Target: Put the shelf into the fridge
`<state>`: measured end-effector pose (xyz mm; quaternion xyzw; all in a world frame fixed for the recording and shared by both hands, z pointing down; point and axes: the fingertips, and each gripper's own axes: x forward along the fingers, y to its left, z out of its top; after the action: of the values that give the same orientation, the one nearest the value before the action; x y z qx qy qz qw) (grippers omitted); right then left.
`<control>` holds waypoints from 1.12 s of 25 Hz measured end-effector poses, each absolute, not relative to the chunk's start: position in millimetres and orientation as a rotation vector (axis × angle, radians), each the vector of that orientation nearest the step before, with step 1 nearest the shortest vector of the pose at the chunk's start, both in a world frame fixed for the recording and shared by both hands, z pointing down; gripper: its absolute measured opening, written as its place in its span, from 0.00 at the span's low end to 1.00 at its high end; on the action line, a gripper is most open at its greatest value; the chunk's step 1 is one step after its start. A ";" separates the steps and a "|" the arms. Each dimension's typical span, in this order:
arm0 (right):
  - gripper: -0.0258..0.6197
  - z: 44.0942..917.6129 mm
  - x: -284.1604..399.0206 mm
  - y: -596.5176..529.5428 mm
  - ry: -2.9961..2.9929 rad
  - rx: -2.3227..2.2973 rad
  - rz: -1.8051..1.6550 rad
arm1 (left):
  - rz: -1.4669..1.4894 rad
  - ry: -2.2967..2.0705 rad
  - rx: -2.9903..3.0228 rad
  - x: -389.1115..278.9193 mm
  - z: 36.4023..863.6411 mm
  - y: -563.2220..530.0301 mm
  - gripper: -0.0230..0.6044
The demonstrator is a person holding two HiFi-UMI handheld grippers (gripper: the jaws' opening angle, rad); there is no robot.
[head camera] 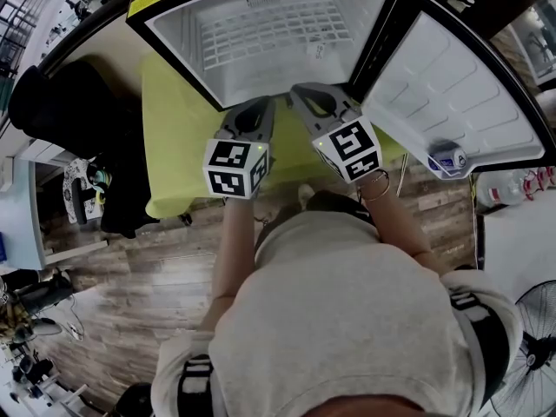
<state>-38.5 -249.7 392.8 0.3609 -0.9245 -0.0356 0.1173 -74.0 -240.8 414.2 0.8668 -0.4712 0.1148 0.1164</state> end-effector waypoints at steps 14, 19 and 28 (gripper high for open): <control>0.05 392.7 -32.7 -251.1 -2.734 1.043 -0.049 | 0.311 -1.332 2.521 -62.1 421.4 -243.4 0.05; 0.05 394.1 -33.3 -252.6 -2.731 1.050 -0.039 | 0.315 -1.332 2.514 -66.2 423.0 -243.4 0.05; 0.05 399.6 -33.7 -249.0 -2.715 1.038 -0.033 | 0.326 -1.340 2.499 -66.7 424.2 -243.8 0.05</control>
<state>-33.7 -249.0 399.6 0.3546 -0.9276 -0.0113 0.1169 -66.7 -243.8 424.2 0.8665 -0.4648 0.1129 0.1432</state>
